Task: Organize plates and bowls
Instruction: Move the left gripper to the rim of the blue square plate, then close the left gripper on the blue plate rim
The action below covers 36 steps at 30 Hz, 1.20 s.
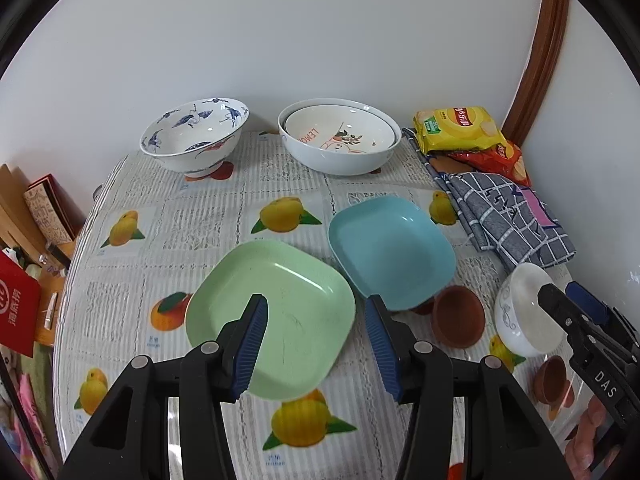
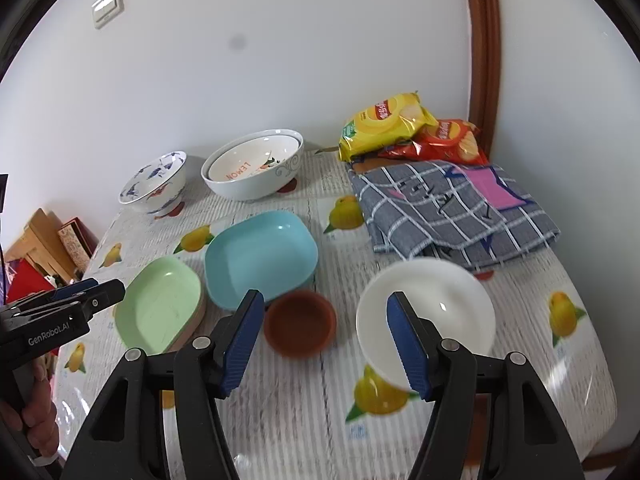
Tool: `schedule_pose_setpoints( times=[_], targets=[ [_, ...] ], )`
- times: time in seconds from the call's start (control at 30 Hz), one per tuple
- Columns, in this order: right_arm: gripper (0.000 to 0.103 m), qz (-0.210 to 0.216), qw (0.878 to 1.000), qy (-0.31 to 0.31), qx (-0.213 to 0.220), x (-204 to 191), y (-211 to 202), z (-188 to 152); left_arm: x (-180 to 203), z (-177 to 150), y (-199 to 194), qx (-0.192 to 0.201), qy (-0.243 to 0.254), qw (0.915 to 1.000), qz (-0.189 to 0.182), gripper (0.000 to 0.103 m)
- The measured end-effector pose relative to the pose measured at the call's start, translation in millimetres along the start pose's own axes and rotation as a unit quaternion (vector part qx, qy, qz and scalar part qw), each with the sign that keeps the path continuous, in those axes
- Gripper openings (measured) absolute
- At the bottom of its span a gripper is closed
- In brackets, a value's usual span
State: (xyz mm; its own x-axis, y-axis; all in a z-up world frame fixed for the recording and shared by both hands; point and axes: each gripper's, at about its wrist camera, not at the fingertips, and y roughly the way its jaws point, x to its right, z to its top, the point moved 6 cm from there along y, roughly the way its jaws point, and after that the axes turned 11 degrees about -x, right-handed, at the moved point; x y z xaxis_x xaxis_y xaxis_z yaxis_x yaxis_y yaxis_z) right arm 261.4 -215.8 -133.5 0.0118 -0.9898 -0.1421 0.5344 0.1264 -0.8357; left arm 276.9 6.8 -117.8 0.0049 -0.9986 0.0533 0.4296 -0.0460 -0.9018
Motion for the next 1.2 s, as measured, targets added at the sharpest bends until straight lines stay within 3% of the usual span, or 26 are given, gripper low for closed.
schedule_pose_setpoints(
  times=[0.47, 0.83, 1.03, 1.2],
  targets=[
    [0.06, 0.004, 0.999, -0.032, -0.021, -19, 67, 63, 8, 54, 59, -0.019, 0.008, 0.9997, 0.011, 0.048],
    [0.053, -0.006, 0.996, -0.055, -0.069, -31, 132, 59, 12, 77, 115, -0.05, 0.027, 0.9984, 0.004, 0.048],
    [0.052, -0.031, 0.994, -0.068, -0.083, -31, 144, 53, 23, 80, 135, -0.066, 0.039, 0.997, -0.012, 0.048],
    [0.046, -0.044, 0.992, -0.069, -0.097, -27, 154, 48, 26, 79, 145, -0.077, 0.047, 0.9959, -0.006, 0.048]
  ],
)
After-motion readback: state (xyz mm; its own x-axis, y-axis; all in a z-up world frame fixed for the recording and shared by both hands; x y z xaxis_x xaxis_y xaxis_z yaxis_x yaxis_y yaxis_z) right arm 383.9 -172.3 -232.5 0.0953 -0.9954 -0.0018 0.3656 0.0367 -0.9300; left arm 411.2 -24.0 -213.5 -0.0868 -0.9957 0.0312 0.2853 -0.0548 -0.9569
